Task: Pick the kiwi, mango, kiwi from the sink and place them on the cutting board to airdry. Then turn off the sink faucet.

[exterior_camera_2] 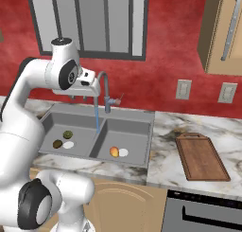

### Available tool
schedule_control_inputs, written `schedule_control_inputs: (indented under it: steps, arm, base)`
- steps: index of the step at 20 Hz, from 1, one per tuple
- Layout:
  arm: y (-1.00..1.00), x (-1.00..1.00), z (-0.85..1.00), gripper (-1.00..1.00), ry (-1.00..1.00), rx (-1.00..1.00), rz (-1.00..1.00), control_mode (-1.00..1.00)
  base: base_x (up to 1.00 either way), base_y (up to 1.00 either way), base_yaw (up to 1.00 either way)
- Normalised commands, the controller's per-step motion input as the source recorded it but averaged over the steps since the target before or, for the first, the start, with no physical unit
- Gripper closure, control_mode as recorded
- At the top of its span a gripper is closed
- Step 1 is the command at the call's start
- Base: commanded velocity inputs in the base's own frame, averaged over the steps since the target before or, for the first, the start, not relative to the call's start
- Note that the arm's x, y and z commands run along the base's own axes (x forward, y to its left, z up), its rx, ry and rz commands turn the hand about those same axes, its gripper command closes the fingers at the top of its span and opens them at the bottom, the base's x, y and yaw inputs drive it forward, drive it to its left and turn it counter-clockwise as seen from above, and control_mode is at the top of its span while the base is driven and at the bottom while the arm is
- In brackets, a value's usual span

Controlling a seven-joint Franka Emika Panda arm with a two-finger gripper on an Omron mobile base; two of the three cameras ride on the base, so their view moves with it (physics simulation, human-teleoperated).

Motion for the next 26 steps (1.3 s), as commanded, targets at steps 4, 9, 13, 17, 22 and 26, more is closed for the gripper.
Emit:
schedule_control_inputs:
  steps: [4,9,13,17,22,26]
  arm:
    - [0.0,-0.1,0.0,-1.0,0.0,0.0,0.0,-1.0]
    - [-0.01,-0.25,-0.04,-1.0,-0.02,0.0,-0.01,-1.0]
    - [-0.08,-0.12,-0.18,-1.0,-0.04,0.0,-0.01,-1.0]
    - [-0.17,-0.05,-0.18,-1.0,-0.01,0.0,0.0,-1.0]
    - [-0.25,-0.04,-0.12,-1.0,0.0,0.01,0.0,-1.0]
    - [-0.29,0.0,-0.09,-1.0,0.0,0.01,-0.01,-1.0]
  base:
    - [0.0,0.0,0.0]
    - [0.0,0.0,0.0]
    - [0.0,0.0,0.0]
    - [0.0,0.0,0.0]
    - [0.0,0.0,0.0]
    - [0.0,0.0,0.0]
